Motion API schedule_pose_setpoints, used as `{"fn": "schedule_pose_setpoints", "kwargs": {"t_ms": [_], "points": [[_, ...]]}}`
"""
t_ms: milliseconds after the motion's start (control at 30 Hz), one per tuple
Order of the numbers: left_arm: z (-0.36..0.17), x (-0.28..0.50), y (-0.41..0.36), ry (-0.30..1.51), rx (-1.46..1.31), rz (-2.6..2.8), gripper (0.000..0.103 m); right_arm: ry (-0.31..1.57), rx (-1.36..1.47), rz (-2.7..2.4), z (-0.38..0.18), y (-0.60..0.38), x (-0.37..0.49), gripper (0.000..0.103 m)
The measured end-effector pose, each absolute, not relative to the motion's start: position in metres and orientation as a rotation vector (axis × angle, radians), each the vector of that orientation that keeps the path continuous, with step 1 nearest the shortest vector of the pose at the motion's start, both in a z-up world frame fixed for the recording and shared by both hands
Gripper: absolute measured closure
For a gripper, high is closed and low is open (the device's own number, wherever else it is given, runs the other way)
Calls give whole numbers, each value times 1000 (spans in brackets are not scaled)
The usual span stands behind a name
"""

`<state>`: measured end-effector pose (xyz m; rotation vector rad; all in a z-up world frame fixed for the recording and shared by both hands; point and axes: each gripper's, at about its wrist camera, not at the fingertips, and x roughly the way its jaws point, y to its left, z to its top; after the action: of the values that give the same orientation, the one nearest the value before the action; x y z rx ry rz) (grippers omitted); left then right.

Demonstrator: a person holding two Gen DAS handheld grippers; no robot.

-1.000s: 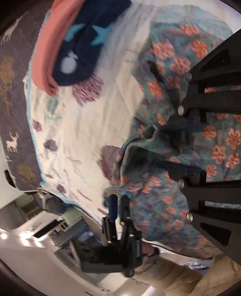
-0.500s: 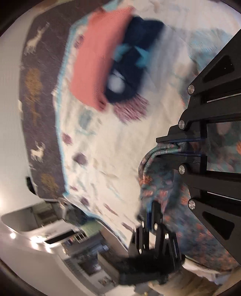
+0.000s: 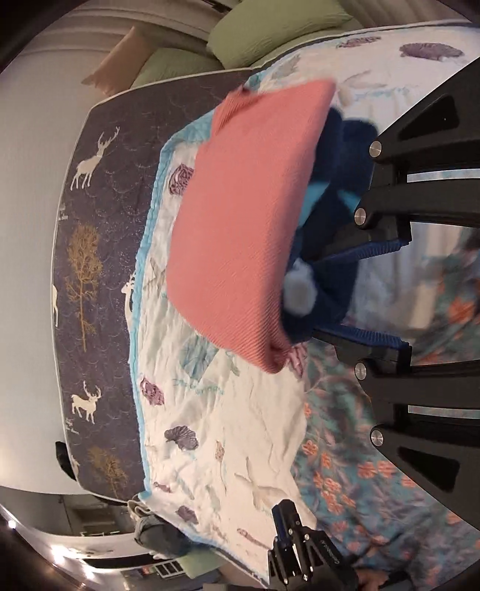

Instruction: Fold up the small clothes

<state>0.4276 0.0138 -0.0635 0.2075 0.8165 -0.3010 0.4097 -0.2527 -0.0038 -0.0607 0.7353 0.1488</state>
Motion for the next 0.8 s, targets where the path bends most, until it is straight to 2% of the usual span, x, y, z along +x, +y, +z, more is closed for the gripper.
{"fn": "schedule_pose_setpoints", "kwargs": {"t_ms": [100,200,233,300,333,367,400,467,533,633,667,700,800], "points": [[-76,435,-3,924,227,-340,68,816,2,318,-3,-249,400,68],[-86,448,-8,994,174,-326,68,927,90,340,-16,-242,415,56],[-85,454,-5,1009,105,-330,68,940,120,331,-20,-244,422,56],[-84,460,1,1029,10,-368,97,970,227,330,-30,-249,439,56],[-83,460,0,1034,-15,-379,98,987,279,332,-36,-250,447,57],[-78,455,-3,1001,5,-366,98,990,294,334,-39,-249,451,85],[-70,446,-7,938,55,-364,98,965,276,321,-37,-247,452,98],[-57,431,-12,838,108,-374,98,867,247,341,-25,-245,441,98],[-52,431,-10,814,122,-348,98,789,231,341,-14,-249,433,98],[-59,444,-5,809,152,-249,100,814,93,221,-26,-244,449,96],[-65,451,-3,816,176,-189,100,863,63,224,-33,-241,456,84],[-72,455,0,830,199,-143,100,912,29,220,-42,-237,460,82],[-78,452,15,873,141,-137,100,890,6,172,-39,-239,447,79]]}}
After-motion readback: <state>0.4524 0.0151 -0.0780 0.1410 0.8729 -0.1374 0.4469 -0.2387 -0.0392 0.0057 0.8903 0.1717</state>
